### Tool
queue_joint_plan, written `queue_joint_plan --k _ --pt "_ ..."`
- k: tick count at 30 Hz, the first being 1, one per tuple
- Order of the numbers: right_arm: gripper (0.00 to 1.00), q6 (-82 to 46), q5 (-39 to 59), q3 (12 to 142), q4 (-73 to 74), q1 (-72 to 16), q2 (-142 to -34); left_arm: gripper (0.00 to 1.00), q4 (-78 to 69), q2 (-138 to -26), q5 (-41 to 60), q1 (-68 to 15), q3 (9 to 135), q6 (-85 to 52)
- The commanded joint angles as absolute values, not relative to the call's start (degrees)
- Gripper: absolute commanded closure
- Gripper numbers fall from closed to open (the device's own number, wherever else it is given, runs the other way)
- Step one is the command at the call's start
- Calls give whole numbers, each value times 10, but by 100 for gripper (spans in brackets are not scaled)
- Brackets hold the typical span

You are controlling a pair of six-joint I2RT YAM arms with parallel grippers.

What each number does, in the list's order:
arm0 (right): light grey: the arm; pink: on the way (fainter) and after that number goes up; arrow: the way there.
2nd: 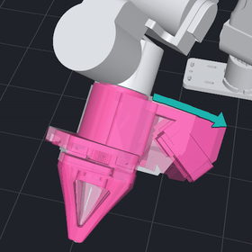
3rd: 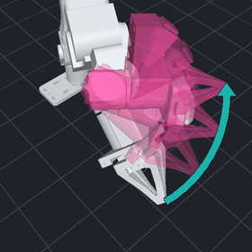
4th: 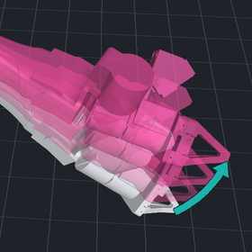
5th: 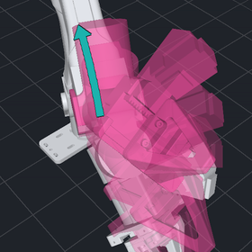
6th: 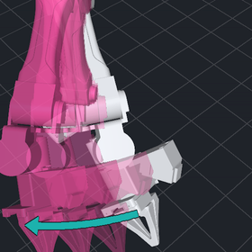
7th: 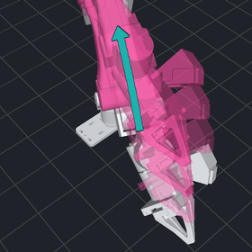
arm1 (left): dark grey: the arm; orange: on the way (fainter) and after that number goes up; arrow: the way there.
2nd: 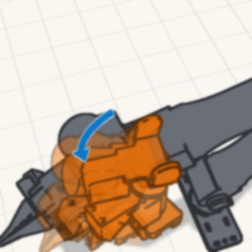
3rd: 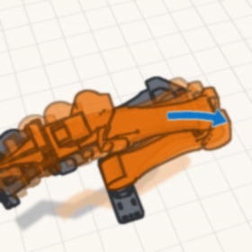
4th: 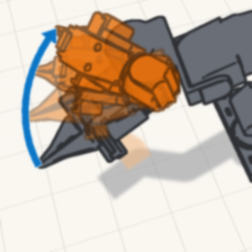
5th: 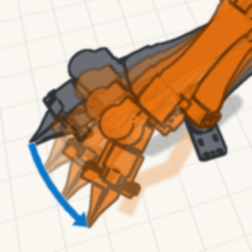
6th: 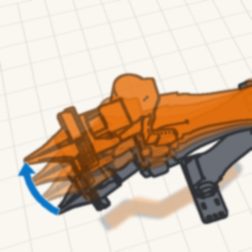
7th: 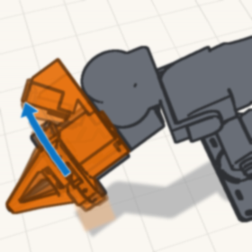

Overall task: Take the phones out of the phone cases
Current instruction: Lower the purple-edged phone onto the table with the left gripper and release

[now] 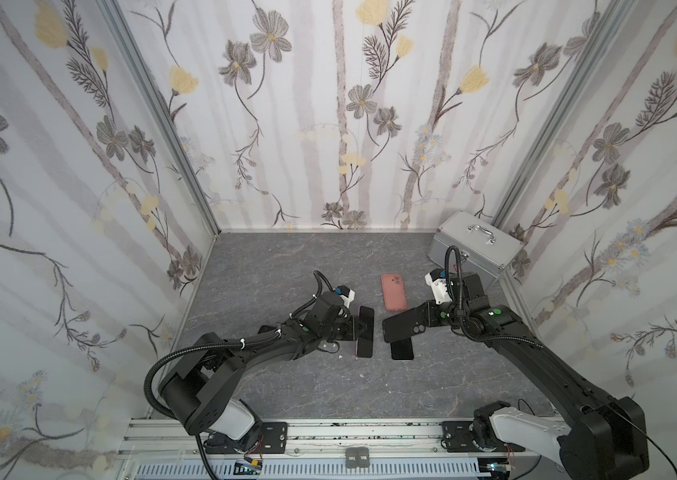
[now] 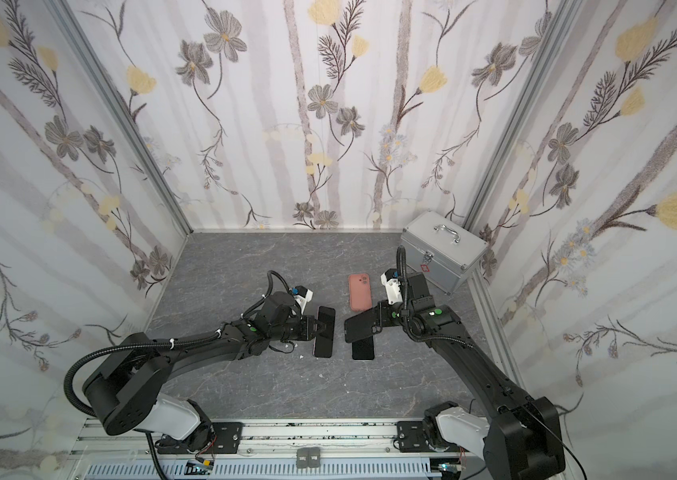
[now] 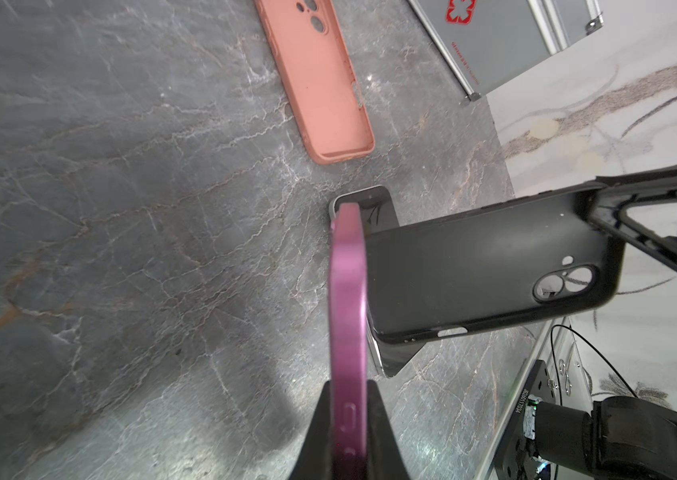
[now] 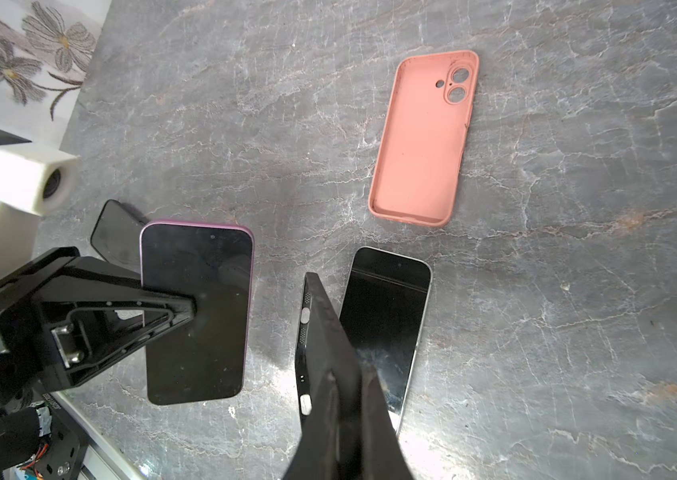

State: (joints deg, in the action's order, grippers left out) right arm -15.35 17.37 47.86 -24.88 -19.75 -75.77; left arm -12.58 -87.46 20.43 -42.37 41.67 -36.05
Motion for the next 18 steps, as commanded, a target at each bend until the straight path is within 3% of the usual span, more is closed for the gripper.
queue_joint_plan --k 1,18 --pt "100 -142 183 477 -208 -196 -769 100 -180 -901 222 -419 427 -406" --pt "100 -139 178 480 -208 -186 -807 100 -222 -983 273 -404 452 -481"
